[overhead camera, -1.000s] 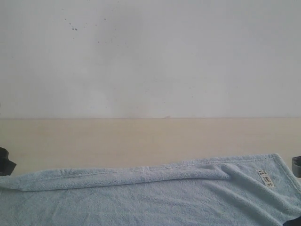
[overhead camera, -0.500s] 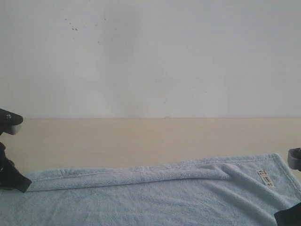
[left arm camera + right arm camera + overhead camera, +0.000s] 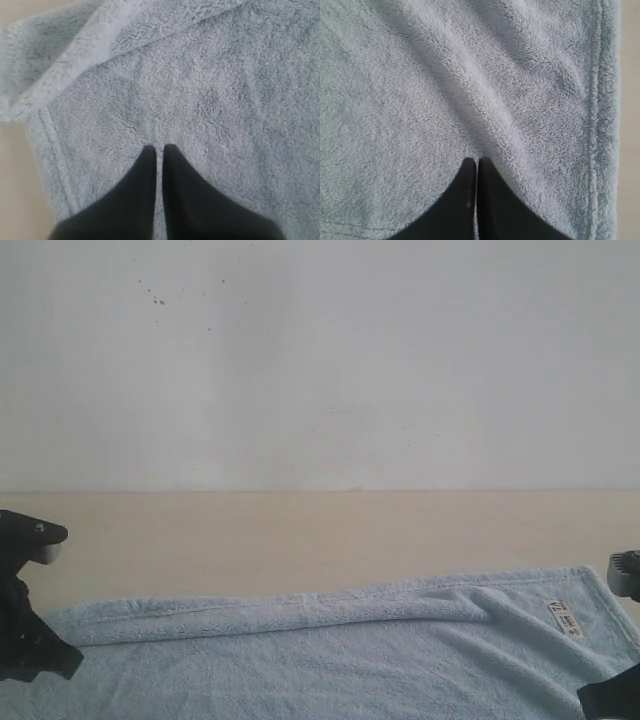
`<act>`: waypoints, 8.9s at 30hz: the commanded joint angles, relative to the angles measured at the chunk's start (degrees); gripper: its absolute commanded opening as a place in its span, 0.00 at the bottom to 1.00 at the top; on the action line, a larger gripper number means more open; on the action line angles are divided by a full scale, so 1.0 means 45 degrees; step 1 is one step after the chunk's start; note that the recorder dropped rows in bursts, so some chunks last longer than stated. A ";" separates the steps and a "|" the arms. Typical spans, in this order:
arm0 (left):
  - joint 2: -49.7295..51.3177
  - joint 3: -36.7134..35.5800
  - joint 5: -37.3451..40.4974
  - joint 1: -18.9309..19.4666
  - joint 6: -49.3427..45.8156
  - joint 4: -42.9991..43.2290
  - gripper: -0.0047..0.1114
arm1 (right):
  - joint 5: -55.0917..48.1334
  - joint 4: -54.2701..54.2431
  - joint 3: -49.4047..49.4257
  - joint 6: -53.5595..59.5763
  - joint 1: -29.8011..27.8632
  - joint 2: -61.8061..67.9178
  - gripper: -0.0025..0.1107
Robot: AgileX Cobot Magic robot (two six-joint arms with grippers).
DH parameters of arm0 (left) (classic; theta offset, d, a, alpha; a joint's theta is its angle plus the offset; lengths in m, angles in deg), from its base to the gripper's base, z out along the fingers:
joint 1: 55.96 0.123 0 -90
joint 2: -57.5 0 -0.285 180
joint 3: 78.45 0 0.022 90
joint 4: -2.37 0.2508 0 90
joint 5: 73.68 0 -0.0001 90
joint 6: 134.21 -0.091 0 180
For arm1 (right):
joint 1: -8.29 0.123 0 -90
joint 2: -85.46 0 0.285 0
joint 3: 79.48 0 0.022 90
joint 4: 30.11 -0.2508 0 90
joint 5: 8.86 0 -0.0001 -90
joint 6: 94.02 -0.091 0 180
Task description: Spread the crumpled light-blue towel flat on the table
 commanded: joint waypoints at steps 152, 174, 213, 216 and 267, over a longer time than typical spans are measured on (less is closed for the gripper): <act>-0.4886 0.0104 0.3583 -0.0103 -0.4725 -0.7434 0.08 | 0.2292 -0.5140 -0.4372 0.6244 -0.0112 0.5724 0.02; 0.0991 0.0104 -0.0699 0.0052 0.6814 0.7583 0.08 | 0.2095 -0.5806 -0.4372 0.6451 -0.0085 0.5696 0.02; 0.5092 0.1239 -0.3004 0.1471 0.7287 0.7339 0.08 | 0.3117 -0.6781 -0.4247 0.6676 -0.0085 0.5887 0.02; 0.5168 0.1717 -0.2842 0.1837 0.7287 0.7339 0.08 | 0.3265 -0.6781 -0.4247 0.6701 -0.0085 0.5887 0.02; 0.1568 0.1992 -0.2003 -0.1995 0.3366 0.2058 0.08 | 0.4387 -0.6736 -0.8105 0.8624 -0.1636 1.0962 0.02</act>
